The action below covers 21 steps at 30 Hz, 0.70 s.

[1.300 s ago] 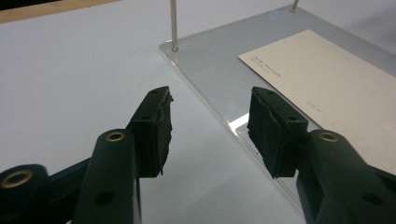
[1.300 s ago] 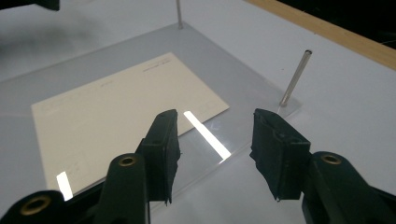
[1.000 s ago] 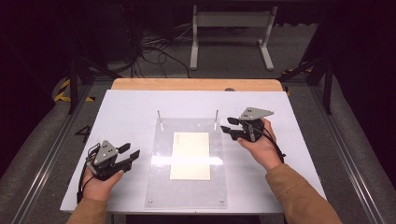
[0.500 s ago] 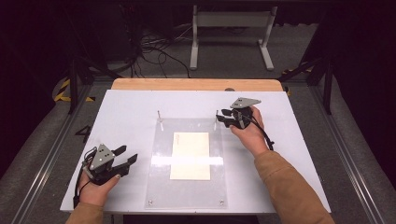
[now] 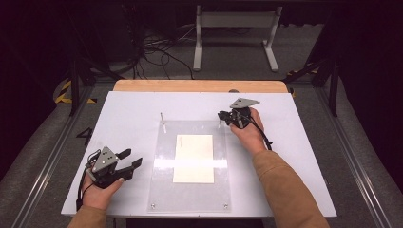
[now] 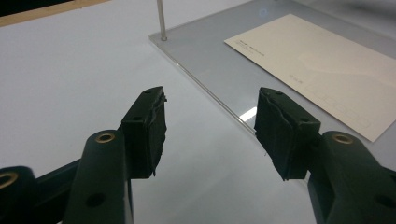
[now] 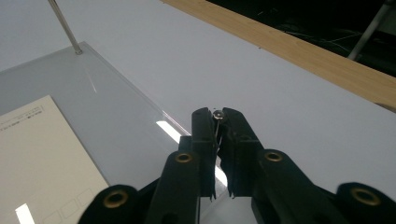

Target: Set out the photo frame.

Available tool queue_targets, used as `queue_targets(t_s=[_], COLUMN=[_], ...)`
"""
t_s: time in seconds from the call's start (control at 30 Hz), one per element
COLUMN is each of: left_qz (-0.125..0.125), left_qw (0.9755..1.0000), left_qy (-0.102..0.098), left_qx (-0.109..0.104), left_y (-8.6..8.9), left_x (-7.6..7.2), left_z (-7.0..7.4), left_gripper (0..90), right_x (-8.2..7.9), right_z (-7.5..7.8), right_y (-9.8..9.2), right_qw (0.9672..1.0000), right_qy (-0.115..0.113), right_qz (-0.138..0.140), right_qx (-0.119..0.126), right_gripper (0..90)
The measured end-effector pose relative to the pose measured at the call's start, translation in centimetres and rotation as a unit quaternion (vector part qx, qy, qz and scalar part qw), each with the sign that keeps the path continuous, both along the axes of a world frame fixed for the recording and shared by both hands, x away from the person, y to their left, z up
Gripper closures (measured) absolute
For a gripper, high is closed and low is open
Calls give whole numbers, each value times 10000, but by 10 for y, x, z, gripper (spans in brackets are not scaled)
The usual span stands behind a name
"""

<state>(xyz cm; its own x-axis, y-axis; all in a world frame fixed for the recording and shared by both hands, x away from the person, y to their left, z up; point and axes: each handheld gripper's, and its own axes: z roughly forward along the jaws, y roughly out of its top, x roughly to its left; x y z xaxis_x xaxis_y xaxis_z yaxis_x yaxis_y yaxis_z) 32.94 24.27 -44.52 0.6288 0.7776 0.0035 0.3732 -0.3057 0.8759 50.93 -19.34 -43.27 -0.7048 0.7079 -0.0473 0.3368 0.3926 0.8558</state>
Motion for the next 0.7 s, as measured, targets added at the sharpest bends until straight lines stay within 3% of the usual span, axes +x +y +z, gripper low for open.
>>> queue_targets(t_s=[0.37,0.7], left_qz=[-103,-151], left_qw=[9999,9999], left_qy=[-8,-17], left_qx=[-43,-74], left_y=[-1,-2], left_x=[-5,-5], left_z=[-1,-1], left_gripper=[436,436], right_x=[2,7], right_z=[-12,-21], right_y=[-4,-8], right_qw=[9985,9941], right_qy=[-16,133], right_qz=[-132,-296], right_qx=[538,1039], right_gripper=[856,857])
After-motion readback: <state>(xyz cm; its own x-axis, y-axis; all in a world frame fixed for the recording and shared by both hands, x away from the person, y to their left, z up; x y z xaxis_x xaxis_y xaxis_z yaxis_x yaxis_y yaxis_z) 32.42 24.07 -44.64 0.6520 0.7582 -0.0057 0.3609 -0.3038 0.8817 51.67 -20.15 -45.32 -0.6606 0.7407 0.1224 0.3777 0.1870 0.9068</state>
